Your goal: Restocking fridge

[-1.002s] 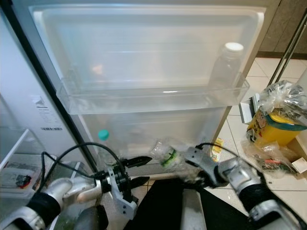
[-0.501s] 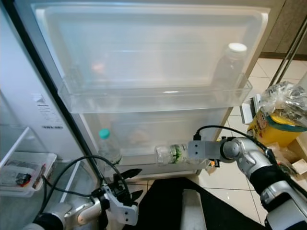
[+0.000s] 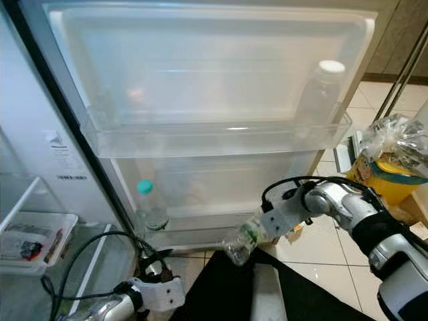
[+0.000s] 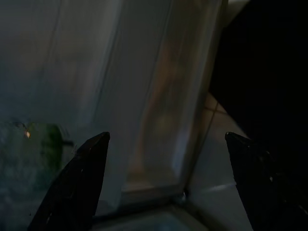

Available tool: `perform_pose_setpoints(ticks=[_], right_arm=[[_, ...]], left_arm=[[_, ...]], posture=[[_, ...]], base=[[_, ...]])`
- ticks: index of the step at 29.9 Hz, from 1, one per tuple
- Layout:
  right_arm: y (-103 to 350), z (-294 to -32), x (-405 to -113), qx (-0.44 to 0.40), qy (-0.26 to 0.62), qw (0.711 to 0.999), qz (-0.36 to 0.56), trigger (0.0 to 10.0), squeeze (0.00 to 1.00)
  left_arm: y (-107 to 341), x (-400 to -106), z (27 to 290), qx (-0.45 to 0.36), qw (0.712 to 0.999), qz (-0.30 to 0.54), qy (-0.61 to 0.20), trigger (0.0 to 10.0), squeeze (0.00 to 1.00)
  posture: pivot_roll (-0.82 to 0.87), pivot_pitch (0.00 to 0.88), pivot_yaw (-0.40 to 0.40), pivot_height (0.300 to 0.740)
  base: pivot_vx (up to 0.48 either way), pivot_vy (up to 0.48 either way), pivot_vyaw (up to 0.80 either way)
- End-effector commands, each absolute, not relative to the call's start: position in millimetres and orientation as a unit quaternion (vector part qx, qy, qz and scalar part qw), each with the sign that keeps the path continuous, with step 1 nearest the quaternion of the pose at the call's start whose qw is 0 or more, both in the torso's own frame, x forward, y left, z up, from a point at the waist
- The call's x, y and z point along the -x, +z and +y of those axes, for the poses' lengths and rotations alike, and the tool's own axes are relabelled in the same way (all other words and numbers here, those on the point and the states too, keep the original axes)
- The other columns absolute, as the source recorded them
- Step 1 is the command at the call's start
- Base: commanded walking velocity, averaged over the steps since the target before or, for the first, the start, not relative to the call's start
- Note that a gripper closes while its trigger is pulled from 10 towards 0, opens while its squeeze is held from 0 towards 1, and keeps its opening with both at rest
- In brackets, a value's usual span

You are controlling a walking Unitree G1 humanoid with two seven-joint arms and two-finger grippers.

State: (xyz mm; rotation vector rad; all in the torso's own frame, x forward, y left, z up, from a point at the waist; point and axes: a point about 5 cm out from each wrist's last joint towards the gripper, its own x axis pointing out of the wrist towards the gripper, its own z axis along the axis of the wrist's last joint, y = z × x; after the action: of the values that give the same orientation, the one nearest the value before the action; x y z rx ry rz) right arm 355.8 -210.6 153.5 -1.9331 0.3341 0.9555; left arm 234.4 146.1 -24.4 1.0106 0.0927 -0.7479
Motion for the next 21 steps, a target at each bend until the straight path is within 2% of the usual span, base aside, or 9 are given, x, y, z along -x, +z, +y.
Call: perform_pose_setpoints(ticks=[1,3,7,17,21], right_arm=[[154,-213,-356,0.795,0.392,0.441,0.139,10.0,0.00],[158,-211,-357,0.805,0.395,0.420,0.140,10.0,0.00],[160,-210,-359,0.811,0.398,0.404,0.143,10.0,0.00],[172,-222,-369,0.833,0.351,0.395,0.166,10.0,0.00],[176,-231,-371,0.830,0.328,0.404,0.199,10.0,0.00]], left_arm=[[-33,-226,144,-0.461,0.813,0.071,-0.350,10.0,0.00],[-36,-224,144,-0.455,0.816,0.083,-0.347,10.0,0.00],[-38,-223,144,-0.446,0.821,0.096,-0.343,10.0,0.00],[-42,-220,144,-0.430,0.832,0.117,-0.331,10.0,0.00],[-43,-219,141,-0.426,0.834,0.118,-0.331,10.0,0.00]], posture=[[-0.09,0.137,-0.068,0.453],[-0.09,0.137,-0.068,0.453],[-0.09,0.135,-0.069,0.453],[-0.09,0.125,-0.067,0.453],[-0.09,0.122,-0.067,0.453]], base=[[0.000,0.000,0.00],[0.000,0.000,0.00],[0.000,0.000,0.00],[0.000,0.000,0.00],[0.000,0.000,0.00]])
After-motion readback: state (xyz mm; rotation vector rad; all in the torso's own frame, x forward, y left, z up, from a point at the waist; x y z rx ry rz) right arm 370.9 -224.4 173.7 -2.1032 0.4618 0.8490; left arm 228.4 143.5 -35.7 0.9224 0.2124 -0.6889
